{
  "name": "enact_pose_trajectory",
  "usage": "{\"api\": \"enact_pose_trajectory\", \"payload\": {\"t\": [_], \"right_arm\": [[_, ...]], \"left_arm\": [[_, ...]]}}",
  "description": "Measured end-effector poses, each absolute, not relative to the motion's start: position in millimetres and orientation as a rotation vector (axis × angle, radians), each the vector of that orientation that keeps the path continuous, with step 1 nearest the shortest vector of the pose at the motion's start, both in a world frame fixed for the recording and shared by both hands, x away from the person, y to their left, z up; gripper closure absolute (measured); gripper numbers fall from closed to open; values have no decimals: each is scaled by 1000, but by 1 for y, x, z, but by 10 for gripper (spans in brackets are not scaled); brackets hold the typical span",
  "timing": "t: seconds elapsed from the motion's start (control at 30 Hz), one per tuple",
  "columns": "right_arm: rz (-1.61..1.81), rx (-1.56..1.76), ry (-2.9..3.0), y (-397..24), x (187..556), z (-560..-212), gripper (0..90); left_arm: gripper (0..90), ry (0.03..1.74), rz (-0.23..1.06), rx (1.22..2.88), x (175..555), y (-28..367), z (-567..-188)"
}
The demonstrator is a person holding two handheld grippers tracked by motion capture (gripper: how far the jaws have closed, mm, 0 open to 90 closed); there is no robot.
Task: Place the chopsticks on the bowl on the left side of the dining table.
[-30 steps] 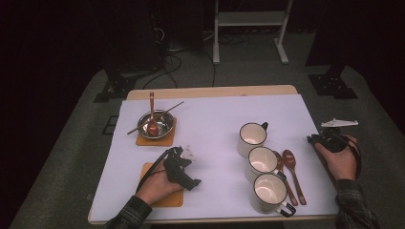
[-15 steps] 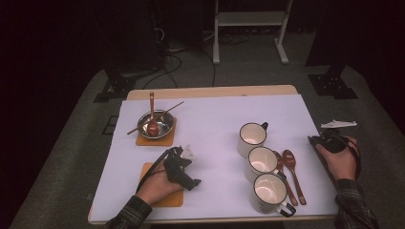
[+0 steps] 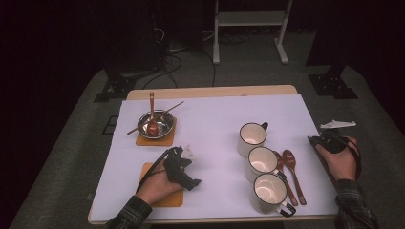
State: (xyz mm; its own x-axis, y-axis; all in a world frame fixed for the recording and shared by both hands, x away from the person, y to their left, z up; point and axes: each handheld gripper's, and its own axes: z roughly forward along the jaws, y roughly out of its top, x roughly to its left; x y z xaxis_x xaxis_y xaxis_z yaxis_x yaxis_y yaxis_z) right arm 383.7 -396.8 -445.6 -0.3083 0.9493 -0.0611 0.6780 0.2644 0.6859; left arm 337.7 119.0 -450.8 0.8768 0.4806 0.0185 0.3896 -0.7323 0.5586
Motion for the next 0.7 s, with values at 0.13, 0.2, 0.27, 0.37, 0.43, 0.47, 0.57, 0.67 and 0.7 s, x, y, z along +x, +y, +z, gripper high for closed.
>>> {"api": "enact_pose_trajectory", "payload": {"t": [0.13,0.2,0.27,0.37,0.43,0.47,0.57,0.67,0.7], "right_arm": [[768,1466,2082,-395,383,-445,787],[760,1460,2087,-394,384,-445,795],[756,1455,2091,-393,384,-445,797],[743,1446,2101,-392,384,-446,799],[745,1447,2103,-392,384,-446,802],[745,1448,2103,-392,384,-446,805],[743,1453,2109,-391,384,-447,820],[738,1453,2110,-390,384,-447,823],[736,1453,2111,-390,384,-447,823]], "left_arm": [[0,630,217,2485,338,119,-451],[0,631,216,2485,338,119,-451],[0,630,217,2485,338,119,-451],[0,632,217,2485,338,119,-451],[0,632,217,2485,338,119,-451],[0,632,217,2485,338,119,-451],[0,632,217,2485,338,119,-451],[0,633,217,2485,338,119,-451],[0,633,217,2484,338,119,-451]]}}
